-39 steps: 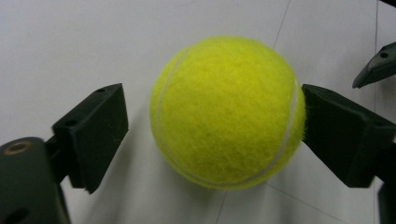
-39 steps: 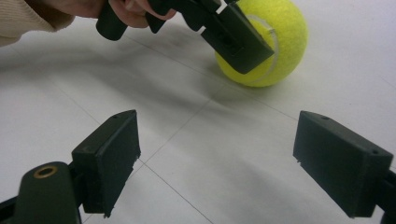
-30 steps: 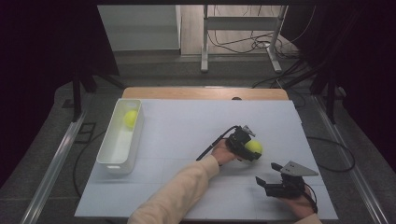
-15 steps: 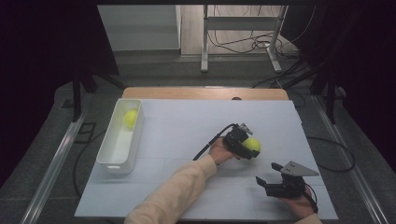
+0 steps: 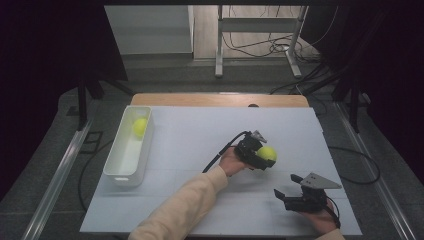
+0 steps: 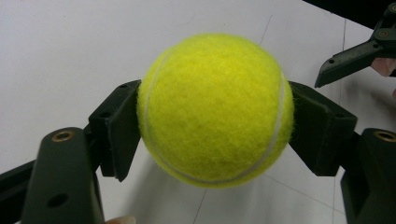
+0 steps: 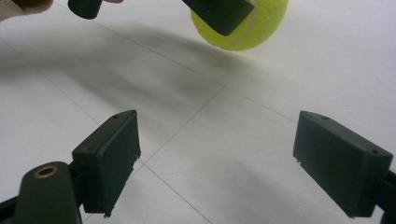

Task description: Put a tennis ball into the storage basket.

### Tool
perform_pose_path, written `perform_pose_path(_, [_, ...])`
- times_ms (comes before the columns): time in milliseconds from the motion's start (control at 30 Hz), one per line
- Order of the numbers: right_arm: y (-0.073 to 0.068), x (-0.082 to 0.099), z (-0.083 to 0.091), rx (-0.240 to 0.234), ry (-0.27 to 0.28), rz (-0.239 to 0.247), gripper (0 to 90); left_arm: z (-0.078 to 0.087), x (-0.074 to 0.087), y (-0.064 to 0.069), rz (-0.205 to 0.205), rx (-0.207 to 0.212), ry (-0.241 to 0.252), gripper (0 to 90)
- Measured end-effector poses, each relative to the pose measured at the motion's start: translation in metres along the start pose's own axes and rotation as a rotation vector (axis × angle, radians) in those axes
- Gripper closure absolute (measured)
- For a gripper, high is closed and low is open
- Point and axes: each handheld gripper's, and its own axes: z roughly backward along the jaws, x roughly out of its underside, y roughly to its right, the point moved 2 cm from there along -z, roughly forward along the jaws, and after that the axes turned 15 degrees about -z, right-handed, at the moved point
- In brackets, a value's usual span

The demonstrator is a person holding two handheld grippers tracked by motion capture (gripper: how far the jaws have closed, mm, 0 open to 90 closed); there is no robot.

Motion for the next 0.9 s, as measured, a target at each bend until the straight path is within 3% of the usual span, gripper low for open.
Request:
perform_pose_path(367, [0.000, 0.000, 0.000, 0.003, -0.001, -0.001, 15.2, 0.014, 0.003, -0.002, -0.011, -0.022, -0.001, 25.7])
perform_pose_path(900, [0.000, 0.000, 0.000, 0.004, -0.001, 0.001, 15.3, 0.031, 0.012, -0.003, 0.008, -0.052, 0.016, 25.7])
